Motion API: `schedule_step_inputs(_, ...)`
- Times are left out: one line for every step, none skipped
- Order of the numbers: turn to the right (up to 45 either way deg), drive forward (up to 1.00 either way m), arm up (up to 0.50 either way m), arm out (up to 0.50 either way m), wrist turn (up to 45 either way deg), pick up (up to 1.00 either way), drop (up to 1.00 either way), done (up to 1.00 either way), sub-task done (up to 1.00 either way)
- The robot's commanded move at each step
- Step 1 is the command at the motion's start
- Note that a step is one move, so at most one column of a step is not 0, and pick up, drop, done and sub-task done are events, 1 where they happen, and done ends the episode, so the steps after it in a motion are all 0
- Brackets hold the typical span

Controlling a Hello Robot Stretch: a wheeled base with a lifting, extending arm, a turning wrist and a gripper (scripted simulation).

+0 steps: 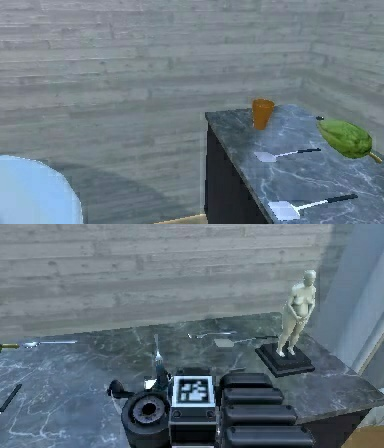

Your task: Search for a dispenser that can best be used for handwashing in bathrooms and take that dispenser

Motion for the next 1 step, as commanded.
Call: schedule_step_inputs(0.0, 0.0, 0.0, 0.0, 0.0, 0.0, 0.0, 1.0, 0.0)
